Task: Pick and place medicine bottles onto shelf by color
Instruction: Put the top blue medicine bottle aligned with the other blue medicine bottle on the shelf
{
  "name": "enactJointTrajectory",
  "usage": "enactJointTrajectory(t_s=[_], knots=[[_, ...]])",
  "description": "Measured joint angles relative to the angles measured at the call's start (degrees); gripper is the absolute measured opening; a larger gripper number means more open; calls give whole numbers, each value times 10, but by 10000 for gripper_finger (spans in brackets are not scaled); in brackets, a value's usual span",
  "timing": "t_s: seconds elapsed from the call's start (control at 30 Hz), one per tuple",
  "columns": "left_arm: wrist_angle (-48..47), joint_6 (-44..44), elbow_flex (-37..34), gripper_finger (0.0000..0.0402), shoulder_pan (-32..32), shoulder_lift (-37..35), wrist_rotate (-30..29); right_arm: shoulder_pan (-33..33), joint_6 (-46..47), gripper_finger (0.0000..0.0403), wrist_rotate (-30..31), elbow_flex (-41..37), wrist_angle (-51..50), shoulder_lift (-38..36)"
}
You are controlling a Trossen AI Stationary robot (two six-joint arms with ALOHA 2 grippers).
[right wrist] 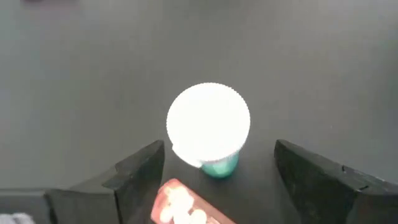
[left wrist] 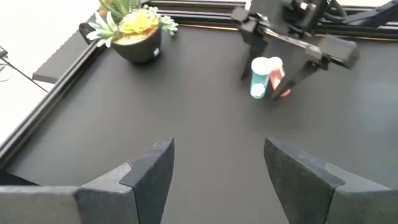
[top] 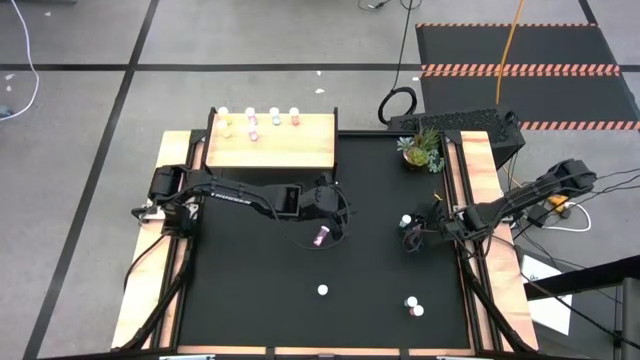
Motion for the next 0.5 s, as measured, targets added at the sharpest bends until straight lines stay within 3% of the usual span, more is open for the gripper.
enactJointTrajectory(t_s=[0.5], knots=[[75,18,0,250,14,0,40,0,-46,106,17,-11,46,0]])
